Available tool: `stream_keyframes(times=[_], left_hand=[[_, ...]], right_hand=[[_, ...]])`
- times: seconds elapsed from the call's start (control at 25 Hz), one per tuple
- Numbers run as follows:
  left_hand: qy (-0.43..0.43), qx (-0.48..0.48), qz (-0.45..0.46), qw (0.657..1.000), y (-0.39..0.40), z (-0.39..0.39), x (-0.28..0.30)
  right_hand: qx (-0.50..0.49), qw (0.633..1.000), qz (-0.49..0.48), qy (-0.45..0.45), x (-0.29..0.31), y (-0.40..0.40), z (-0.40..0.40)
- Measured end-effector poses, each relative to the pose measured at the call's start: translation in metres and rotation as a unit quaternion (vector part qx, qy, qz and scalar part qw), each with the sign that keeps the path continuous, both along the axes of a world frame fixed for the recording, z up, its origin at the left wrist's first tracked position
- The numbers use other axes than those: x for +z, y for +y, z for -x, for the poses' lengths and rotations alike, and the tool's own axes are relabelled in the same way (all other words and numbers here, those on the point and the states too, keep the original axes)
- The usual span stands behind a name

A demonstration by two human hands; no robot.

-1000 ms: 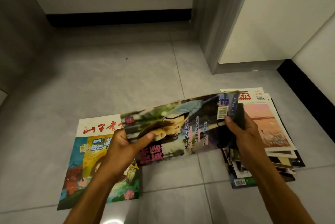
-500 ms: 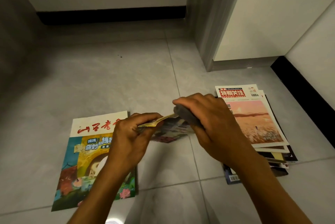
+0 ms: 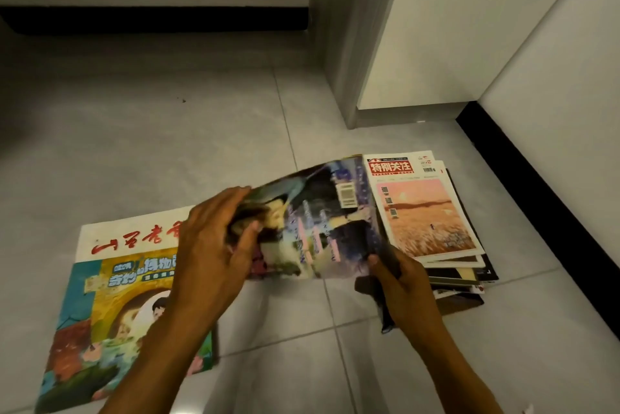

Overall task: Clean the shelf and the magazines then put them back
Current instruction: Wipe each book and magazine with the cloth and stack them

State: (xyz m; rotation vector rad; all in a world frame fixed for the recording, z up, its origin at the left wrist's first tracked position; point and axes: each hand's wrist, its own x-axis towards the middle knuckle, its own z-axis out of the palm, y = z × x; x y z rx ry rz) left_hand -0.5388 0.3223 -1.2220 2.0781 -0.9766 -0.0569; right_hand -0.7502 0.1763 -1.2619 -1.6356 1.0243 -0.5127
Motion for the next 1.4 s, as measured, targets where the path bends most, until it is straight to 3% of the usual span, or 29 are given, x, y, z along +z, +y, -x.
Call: stream_keyframes(times=[0.04, 0.12, 0.2, 0.28, 0.44, 0.52, 0.64, 0.76, 0.88, 0.96, 1.04, 1.16, 1.24, 1.32, 1.4], left_hand=[[0.012, 0.021, -0.003, 1.0, 0.0, 0.001, -0.001], [0.046, 0.047, -0.027, 0.997, 0.003, 0.002, -0.007], [0.073, 0.052, -0.042, 0.995, 0.01, 0.002, -0.024], [0.082, 0.056, -0.068, 0.993, 0.023, 0.002, -0.051], [0.135, 0.111, -0.151, 0.973, 0.053, 0.006, -0.1], [0.116, 0.174, -0.225, 0.952, 0.075, 0.001, -0.12], [0.129, 0.282, -0.321, 0.895, 0.112, -0.016, -0.137], [0.114, 0.318, -0.316, 0.886, 0.141, -0.031, -0.141], [0.138, 0.356, -0.332, 0.863, 0.155, -0.048, -0.139], [0.198, 0.398, -0.323, 0.836, 0.159, -0.057, -0.135], [0.176, 0.42, -0.328, 0.828, 0.165, -0.063, -0.132], [0.085, 0.443, -0.256, 0.855, 0.172, -0.072, -0.123], [0.073, 0.419, -0.173, 0.889, 0.169, -0.07, -0.115], [0.137, 0.36, -0.074, 0.92, 0.161, -0.066, -0.104], [0.253, 0.305, 0.03, 0.918, 0.147, -0.061, -0.091]], right_hand=[[-0.1, 0.993, -0.054, -0.031, -0.004, -0.001, 0.004], [-0.28, 0.937, -0.186, -0.095, -0.014, -0.014, 0.011], [-0.374, 0.87, -0.29, -0.135, -0.024, -0.027, 0.012], [-0.415, 0.843, -0.325, -0.108, -0.038, -0.036, 0.011], [-0.423, 0.847, -0.32, -0.044, -0.043, -0.048, 0.016], [-0.41, 0.85, -0.33, -0.003, -0.044, -0.043, 0.018], [-0.364, 0.861, -0.355, 0.002, -0.052, -0.015, 0.004], [-0.299, 0.874, -0.381, -0.023, -0.055, 0.015, -0.013], [-0.302, 0.887, -0.339, -0.087, -0.047, 0.014, -0.021], [-0.319, 0.884, -0.334, -0.073, -0.048, 0.004, -0.02], [-0.31, 0.886, -0.34, -0.048, -0.056, 0.003, -0.017], [-0.264, 0.901, -0.344, -0.007, -0.065, 0.027, -0.024], [-0.235, 0.9, -0.367, 0.007, -0.072, 0.047, -0.031], [-0.211, 0.897, -0.388, 0.024, -0.081, 0.059, -0.038], [-0.196, 0.909, -0.364, 0.042, -0.074, 0.06, -0.046]])
